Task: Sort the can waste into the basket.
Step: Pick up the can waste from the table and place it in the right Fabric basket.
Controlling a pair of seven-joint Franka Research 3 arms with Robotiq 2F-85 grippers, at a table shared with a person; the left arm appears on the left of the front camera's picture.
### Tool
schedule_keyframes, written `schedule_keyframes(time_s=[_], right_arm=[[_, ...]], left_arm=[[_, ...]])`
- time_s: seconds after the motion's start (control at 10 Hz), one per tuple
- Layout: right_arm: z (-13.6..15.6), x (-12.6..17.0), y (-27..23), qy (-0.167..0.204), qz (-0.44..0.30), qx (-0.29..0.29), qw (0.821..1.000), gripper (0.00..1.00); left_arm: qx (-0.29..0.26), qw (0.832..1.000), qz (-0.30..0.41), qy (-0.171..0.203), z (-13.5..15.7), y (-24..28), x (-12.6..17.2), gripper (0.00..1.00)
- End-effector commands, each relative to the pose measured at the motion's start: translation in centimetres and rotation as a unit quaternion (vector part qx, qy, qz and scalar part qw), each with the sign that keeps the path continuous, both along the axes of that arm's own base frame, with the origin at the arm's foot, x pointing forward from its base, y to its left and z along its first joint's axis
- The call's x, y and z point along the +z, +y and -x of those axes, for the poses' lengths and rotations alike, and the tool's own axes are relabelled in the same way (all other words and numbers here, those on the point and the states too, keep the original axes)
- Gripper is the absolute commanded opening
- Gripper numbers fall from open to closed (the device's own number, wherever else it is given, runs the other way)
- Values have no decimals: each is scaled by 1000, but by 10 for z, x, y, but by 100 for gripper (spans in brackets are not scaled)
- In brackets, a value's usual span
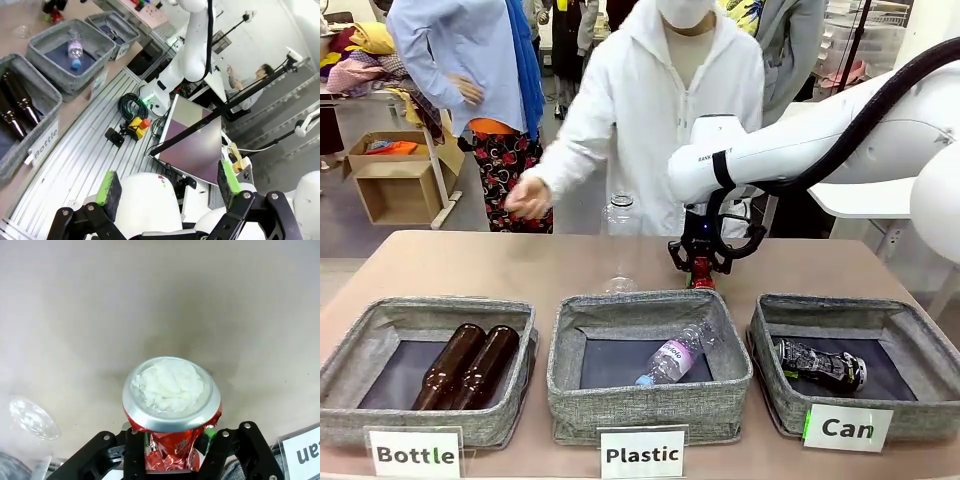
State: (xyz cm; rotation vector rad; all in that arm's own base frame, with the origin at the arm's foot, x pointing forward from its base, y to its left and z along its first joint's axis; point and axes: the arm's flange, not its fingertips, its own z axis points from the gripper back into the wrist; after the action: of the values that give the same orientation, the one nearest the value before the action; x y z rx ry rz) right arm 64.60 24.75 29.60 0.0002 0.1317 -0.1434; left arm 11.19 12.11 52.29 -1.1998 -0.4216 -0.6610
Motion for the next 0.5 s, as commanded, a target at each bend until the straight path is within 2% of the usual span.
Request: schedule_keyframes(time_s=[0.0, 0.1, 0.3, 0.4], right_arm=[[-4, 1, 0, 0, 15, -4, 1000, 0], [-3, 2, -1, -2, 15, -4, 1000, 0], [4, 24, -11, -21, 21, 0, 1000, 0], [10, 39, -16, -32, 30, 3, 999, 0]], left_arm=[[-9, 1000, -3, 2, 37, -76, -66, 100], [-16, 1000, -7, 4, 30, -79, -66, 100], [-10, 999, -37, 7, -7, -93, -64, 100], [-48, 997, -51, 16, -30, -104, -64, 100]])
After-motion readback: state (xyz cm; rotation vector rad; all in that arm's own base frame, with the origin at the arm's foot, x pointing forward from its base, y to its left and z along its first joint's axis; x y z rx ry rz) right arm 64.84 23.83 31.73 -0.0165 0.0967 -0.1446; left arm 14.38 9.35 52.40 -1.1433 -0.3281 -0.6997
